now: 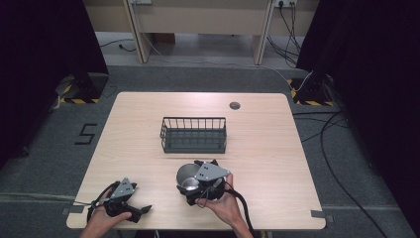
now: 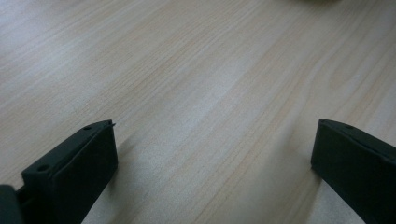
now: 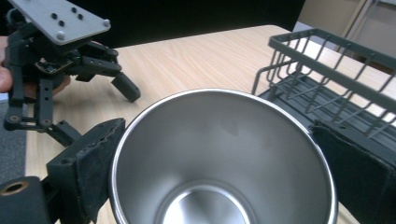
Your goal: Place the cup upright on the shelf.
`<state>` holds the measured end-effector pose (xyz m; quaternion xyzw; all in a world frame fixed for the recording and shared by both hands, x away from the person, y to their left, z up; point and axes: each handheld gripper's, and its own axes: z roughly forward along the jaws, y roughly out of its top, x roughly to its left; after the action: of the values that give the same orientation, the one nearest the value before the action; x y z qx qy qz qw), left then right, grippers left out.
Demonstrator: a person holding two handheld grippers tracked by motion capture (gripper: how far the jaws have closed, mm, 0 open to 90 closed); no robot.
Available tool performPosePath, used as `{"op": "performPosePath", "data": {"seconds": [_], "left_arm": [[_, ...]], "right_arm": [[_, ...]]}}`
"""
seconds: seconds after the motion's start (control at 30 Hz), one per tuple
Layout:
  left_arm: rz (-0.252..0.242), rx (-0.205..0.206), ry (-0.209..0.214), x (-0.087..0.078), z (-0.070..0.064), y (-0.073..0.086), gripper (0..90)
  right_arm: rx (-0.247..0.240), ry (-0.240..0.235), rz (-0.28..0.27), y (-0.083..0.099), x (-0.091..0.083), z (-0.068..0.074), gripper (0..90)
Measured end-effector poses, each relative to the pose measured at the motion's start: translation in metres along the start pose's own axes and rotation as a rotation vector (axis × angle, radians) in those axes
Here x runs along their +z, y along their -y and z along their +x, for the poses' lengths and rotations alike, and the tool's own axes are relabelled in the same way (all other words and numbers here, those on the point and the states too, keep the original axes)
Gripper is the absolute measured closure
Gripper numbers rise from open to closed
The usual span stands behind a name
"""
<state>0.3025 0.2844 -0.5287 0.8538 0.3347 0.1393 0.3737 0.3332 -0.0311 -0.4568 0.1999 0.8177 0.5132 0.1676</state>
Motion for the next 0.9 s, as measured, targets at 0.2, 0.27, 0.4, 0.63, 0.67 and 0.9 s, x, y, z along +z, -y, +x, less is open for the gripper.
{"op": "performPosePath", "data": {"seconds": [0.2, 0.27, 0.4, 0.63, 0.67, 0.9], "left_arm": [[0.0, 0.0, 0.0, 0.0, 0.0, 0.0, 0.0], [0.0, 0.0, 0.0, 0.0, 0.0, 0.0, 0.0], [-0.001, 0.0, 0.0, 0.0, 0.0, 0.0, 0.0], [0.0, 0.001, 0.0, 0.0, 0.0, 0.0, 0.0], [0.0, -0.001, 0.0, 0.0, 0.0, 0.0, 0.0], [-0.003, -0.001, 0.0, 0.0, 0.0, 0.0, 0.0]], "right_arm": [[0.018, 0.013, 0.0, -0.008, -0.005, -0.009, 6.4], [0.019, 0.015, 0.001, -0.011, -0.006, -0.012, 6.4], [0.018, 0.018, -0.001, -0.017, -0.007, -0.016, 6.4], [0.02, 0.022, -0.009, -0.033, -0.008, -0.026, 6.4], [0.023, 0.023, -0.009, -0.035, -0.008, -0.027, 6.4], [0.02, 0.024, -0.006, -0.053, -0.007, -0.038, 6.4]]}}
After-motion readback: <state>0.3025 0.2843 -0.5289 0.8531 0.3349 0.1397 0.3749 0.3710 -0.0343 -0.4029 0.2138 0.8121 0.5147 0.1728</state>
